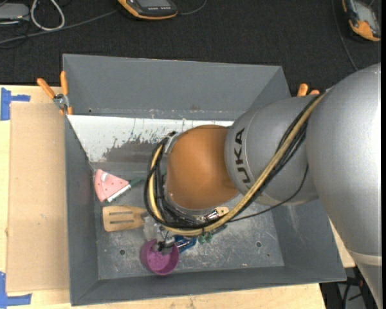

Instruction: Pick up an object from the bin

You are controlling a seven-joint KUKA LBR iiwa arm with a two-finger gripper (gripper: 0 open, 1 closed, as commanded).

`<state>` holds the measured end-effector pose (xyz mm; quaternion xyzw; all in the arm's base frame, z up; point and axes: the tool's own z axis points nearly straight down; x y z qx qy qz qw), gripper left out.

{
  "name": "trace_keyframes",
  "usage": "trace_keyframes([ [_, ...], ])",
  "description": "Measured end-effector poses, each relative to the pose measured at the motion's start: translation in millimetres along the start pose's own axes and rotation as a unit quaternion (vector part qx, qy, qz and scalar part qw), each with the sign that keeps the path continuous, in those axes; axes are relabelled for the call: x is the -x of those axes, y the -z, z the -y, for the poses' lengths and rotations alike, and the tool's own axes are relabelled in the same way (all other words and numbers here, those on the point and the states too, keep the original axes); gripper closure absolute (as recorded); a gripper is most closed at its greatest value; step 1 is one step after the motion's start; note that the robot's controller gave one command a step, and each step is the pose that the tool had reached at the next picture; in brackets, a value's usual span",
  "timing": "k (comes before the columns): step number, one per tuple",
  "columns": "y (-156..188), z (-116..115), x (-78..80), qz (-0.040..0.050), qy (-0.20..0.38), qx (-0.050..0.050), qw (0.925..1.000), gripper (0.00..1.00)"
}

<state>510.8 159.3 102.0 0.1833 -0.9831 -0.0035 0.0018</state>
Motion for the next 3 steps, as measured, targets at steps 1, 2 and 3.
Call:
trace_keyframes([
  [1, 5, -6, -2.8, 0.0006, -0.006, 0.000, 1.0000, 1.00],
  [2, 26, -3, -7.4, 0.0002, 0.044, 0.000, 0.9990, 1.00],
  [3, 97, -1, -18.4, -0.0031, 0.023, 0.001, 0.9997, 1.00],
])
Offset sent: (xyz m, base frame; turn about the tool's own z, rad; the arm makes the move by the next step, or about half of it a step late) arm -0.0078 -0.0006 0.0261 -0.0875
